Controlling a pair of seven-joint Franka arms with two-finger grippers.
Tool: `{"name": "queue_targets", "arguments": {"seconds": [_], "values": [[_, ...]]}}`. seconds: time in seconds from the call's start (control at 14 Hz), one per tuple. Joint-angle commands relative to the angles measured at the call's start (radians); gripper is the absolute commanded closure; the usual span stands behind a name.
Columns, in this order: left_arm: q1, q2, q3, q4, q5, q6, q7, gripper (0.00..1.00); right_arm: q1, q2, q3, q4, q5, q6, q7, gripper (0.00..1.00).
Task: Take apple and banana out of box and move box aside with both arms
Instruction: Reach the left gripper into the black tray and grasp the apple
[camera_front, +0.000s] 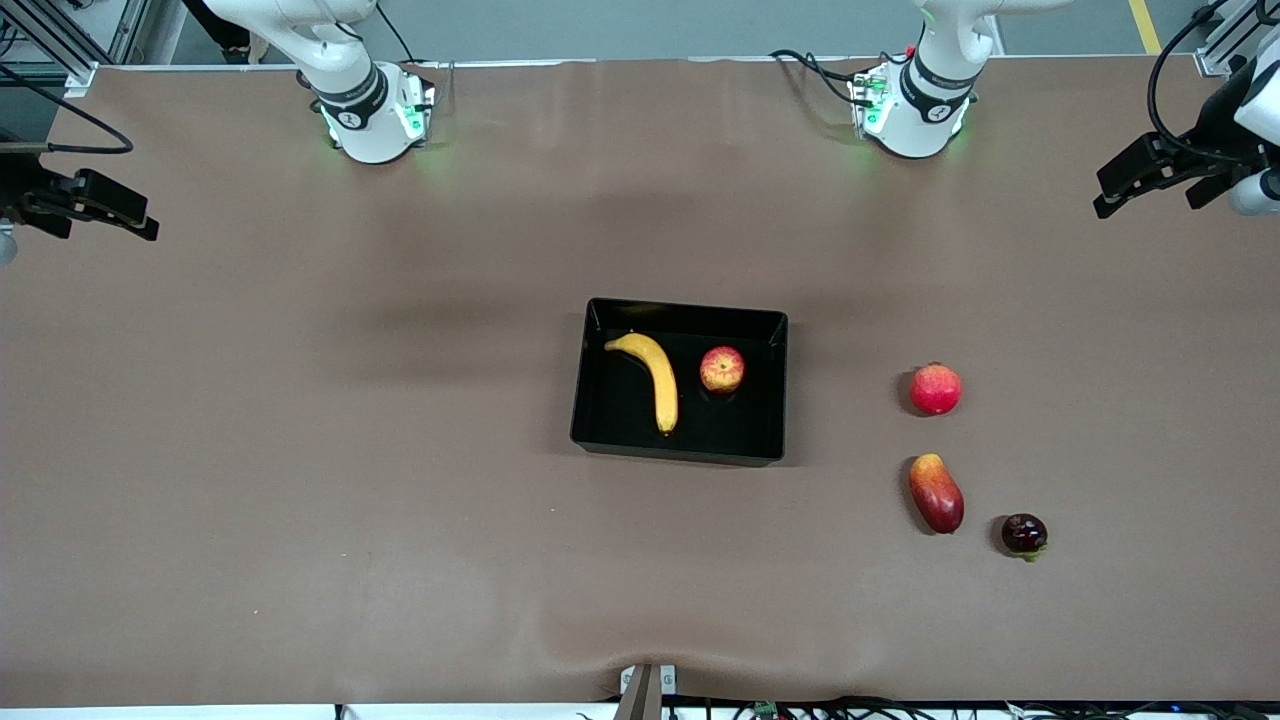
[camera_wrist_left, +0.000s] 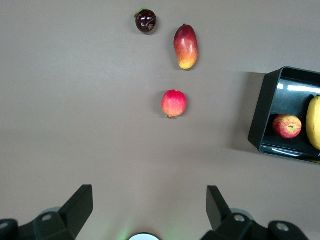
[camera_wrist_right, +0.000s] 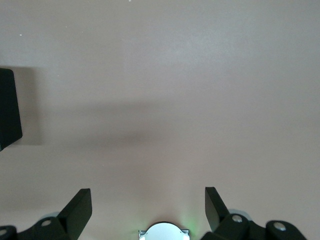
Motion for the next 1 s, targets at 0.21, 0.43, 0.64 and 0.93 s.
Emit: {"name": "queue_targets", "arguments": {"seconds": [0.21,0.43,0.64,0.93], "values": [[-0.005,0.04,-0.008,0.048,0.017,-0.025,0.004,0.0,-0.008,0.001,-0.006,0.016,-0.001,-0.011,-0.008,0.0],[-0.026,0.13,-0.034,0.114,0.015,-0.025,-0.001,0.0,-0.006,0.003,-0.006,0.013,-0.001,-0.012,-0.006,0.0],[-0.064,0.202,-0.094,0.108,0.005,0.022,-0.186,0.0,-0.006,0.003,-0.006,0.016,-0.001,0.002,-0.003,0.0],[-0.17,0.332,-0.16,0.079,0.011,0.185,-0.571,0.0,-0.005,0.009,-0.006,0.014,0.015,-0.009,-0.002,0.0]]}}
